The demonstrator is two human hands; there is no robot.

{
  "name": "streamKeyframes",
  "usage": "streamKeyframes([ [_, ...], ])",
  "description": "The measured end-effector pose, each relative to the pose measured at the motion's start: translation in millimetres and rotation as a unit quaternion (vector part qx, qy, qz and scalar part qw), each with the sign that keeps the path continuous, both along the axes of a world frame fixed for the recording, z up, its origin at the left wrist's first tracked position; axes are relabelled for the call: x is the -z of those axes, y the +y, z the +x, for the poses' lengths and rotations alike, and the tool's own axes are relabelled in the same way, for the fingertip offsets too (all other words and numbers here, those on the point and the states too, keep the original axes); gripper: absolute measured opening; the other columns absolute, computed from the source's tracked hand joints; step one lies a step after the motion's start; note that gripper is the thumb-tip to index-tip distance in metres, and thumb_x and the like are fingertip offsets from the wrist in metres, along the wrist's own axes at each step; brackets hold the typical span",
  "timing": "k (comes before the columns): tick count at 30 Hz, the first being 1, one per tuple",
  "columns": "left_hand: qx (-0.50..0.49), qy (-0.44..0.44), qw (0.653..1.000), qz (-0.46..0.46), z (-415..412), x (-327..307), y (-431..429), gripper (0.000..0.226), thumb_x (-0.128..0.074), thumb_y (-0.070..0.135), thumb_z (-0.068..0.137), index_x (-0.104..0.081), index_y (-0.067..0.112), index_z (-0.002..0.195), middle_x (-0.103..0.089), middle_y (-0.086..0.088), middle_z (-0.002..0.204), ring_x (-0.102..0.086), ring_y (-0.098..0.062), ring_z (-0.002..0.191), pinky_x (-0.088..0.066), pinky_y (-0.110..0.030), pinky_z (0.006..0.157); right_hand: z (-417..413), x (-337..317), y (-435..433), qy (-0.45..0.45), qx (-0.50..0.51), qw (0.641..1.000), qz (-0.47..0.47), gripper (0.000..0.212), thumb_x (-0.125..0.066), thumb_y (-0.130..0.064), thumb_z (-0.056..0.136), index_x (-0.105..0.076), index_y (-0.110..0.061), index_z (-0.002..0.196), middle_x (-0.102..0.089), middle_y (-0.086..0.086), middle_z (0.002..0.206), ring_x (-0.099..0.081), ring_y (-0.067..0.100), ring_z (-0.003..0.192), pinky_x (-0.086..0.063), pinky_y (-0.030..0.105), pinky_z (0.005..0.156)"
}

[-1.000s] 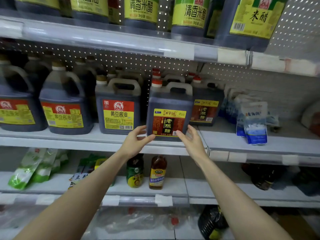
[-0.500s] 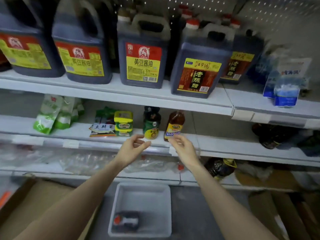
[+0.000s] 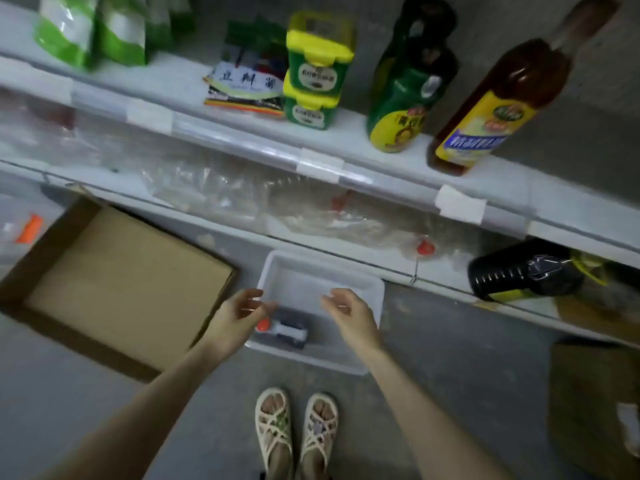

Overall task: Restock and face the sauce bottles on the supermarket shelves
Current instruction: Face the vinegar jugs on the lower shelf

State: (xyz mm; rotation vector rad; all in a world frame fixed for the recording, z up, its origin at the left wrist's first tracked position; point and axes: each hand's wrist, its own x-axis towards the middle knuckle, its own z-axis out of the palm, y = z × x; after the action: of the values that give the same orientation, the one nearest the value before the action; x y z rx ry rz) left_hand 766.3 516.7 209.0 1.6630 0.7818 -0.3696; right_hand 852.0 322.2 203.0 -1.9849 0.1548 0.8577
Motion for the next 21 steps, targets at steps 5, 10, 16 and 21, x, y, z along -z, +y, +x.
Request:
streamKeyframes([
  [5,-0.015,0.047,0.999,-0.008,-37,85,3,0.036,-0.066,0.063,0.076,-0.056,0.034,0.095,-0.066,0.006,0.091,-0.061,-0.007,0.079,-0.051,-0.026,0.069,-28,99,4,0.029,-0.044,0.998,-0.029,0.037,-0.064,-0.024,0.092,-0.058,-0.002,0.121,-0.061,-0.003,0.097,-0.055,0.003,0.084,-0.039,-0.001,0.063],
  [10,-0.026,0.102,0.994,-0.017,-70,173,0,0.036,-0.059,0.045,0.087,-0.055,0.024,0.116,-0.065,0.002,0.102,-0.062,-0.012,0.095,-0.053,-0.03,0.077,-40,188,8,0.044,-0.085,0.994,-0.043,0.036,-0.062,-0.025,0.093,-0.058,-0.006,0.123,-0.063,-0.002,0.104,-0.059,0.01,0.1,-0.04,0.005,0.07],
  [16,-0.05,0.127,0.991,-0.012,-93,248,-3,0.035,-0.063,0.048,0.087,-0.057,0.024,0.112,-0.067,0.003,0.099,-0.064,-0.01,0.093,-0.053,-0.031,0.08,-44,276,23,0.039,-0.144,0.987,-0.056,0.043,-0.064,-0.027,0.091,-0.057,-0.009,0.129,-0.061,0.008,0.125,-0.057,0.022,0.117,-0.045,0.041,0.1],
  [21,-0.062,0.133,0.989,-0.025,-96,274,0,0.029,-0.058,0.041,0.09,-0.056,0.024,0.114,-0.065,0.004,0.101,-0.063,-0.008,0.095,-0.053,-0.03,0.082,-49,308,34,0.033,-0.148,0.987,-0.054,0.036,-0.065,-0.025,0.091,-0.062,-0.006,0.121,-0.066,0.01,0.117,-0.059,0.02,0.11,-0.046,0.037,0.096],
])
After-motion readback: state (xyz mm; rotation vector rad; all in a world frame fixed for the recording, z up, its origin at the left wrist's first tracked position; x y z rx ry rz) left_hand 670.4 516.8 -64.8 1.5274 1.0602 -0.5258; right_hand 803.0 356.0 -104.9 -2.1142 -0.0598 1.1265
